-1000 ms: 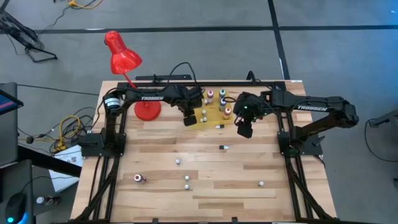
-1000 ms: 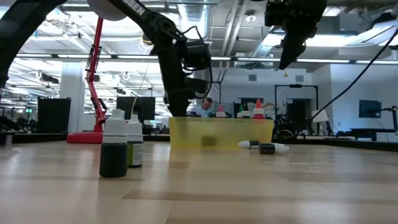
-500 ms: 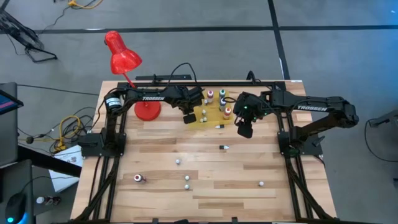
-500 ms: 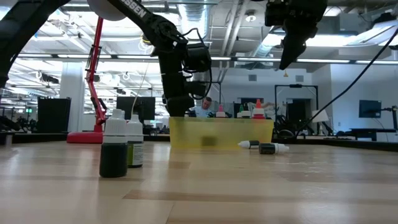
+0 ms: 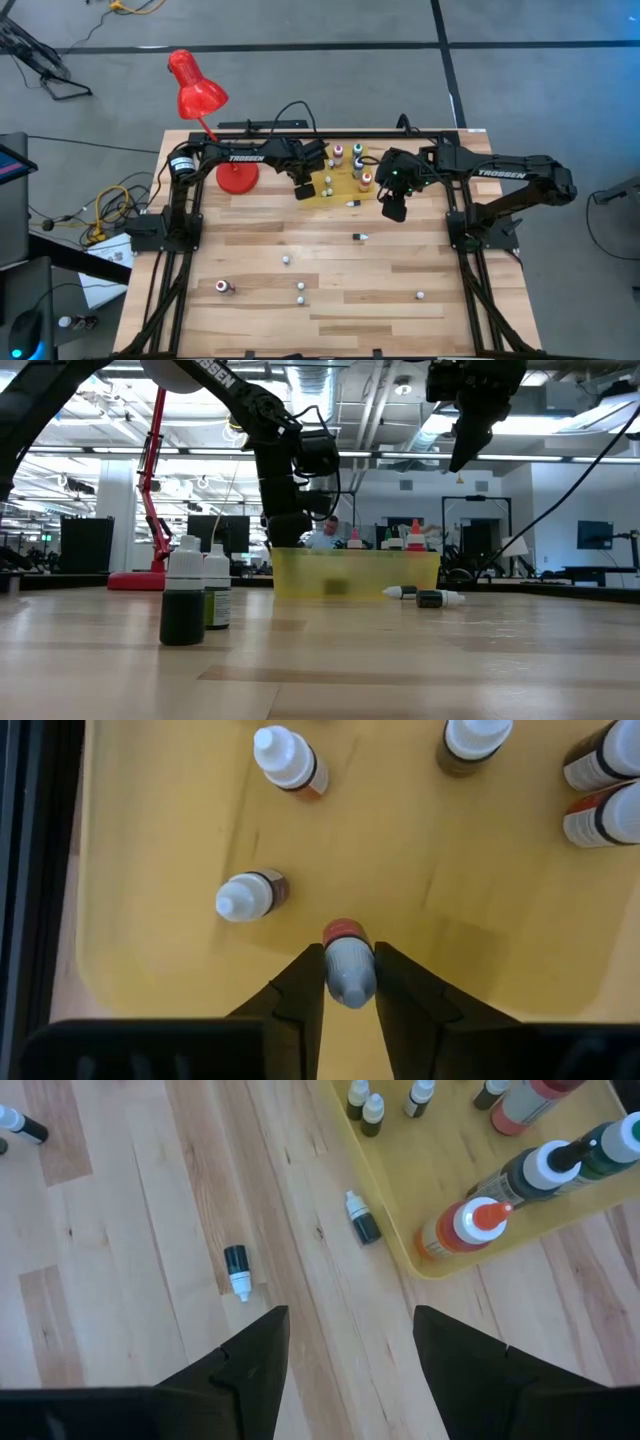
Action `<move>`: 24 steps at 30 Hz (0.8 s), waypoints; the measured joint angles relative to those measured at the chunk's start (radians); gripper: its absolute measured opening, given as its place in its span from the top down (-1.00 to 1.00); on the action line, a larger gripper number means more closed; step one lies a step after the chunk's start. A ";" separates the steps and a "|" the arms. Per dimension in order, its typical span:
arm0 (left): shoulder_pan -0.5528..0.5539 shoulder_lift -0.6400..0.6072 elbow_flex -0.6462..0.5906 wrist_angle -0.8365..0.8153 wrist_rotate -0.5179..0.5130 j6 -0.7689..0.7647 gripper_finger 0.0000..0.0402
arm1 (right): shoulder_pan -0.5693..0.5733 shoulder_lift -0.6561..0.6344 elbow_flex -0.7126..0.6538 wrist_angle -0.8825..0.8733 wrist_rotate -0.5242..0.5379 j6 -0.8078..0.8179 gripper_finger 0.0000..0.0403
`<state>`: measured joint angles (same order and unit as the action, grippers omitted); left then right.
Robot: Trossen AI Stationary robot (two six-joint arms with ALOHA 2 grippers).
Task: Pick & Place food coloring
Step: Put the small red food coloring bottle into the yellow bin
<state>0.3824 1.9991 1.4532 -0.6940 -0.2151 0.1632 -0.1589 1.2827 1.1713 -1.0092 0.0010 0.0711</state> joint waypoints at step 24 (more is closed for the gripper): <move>-0.002 -0.001 0.125 -0.139 -0.078 -0.044 0.19 | 0.000 0.000 0.000 0.000 0.000 0.000 -0.02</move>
<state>0.3801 1.9984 1.5778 -0.8333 -0.2934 0.1190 -0.1589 1.2827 1.1713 -1.0088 0.0013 0.0711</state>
